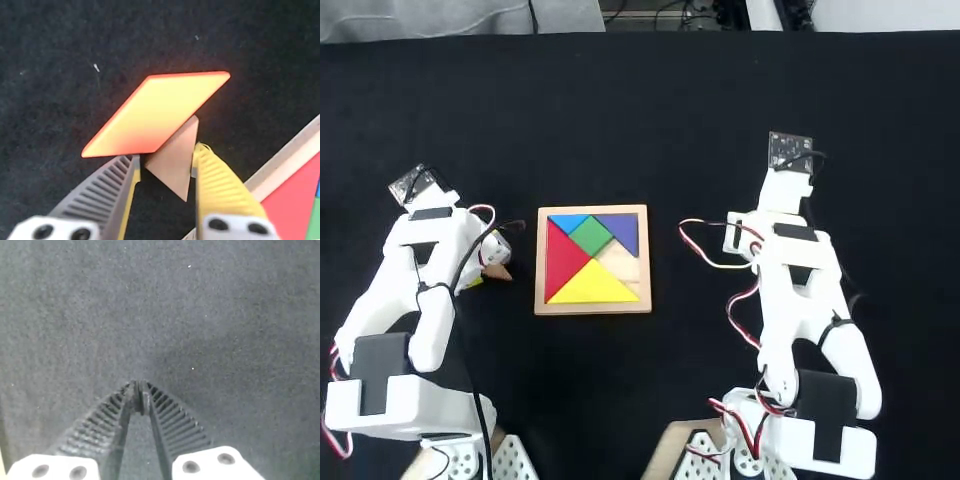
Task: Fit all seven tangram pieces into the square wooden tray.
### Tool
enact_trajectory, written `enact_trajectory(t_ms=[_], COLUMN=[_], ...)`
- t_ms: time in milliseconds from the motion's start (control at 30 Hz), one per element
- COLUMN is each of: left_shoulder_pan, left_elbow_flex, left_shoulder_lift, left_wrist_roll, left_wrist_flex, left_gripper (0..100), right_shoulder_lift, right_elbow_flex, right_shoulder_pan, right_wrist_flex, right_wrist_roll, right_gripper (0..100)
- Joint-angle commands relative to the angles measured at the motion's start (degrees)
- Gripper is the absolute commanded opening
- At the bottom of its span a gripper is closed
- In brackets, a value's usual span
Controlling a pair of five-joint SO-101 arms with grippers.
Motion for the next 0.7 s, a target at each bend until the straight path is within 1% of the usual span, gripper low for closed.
enact_trajectory(t_ms=[0,200,267,367,500,600,667], left_shoulder_pan=[-0.7,0.7,2.2,5.8,7.6,8.0,9.8], left_elbow_flex=[-2.2,-2.3,-3.2,-6.6,-10.2,-11.1,-10.9], left_shoulder_lift=[-0.1,-0.7,-0.8,-2.1,-6.0,-10.4,-14.0], left_wrist_roll=[-0.4,-1.1,-5.2,-13.5,-19.7,-25.3,-30.8], left_wrist_flex=[-1.1,-0.6,0.8,6.9,13.2,15.1,15.6], left_gripper=[17,17,17,17,17,17,17], right_shoulder_lift=[-2.8,-2.8,-2.8,-2.8,-2.8,-2.8,-2.8], right_elbow_flex=[-4.2,-4.2,-4.2,-4.3,-4.3,-4.3,-4.4], right_shoulder_pan=[-0.9,-0.9,-0.9,-0.9,-0.9,-0.7,-0.7], right_wrist_flex=[-0.7,-0.7,-0.7,-0.7,-0.7,-0.7,-0.7], right_wrist_roll=[0.2,0.2,0.2,0.2,0.2,0.2,0.2], right_gripper=[1.1,1.1,1.1,1.1,1.1,1.1,1.1])
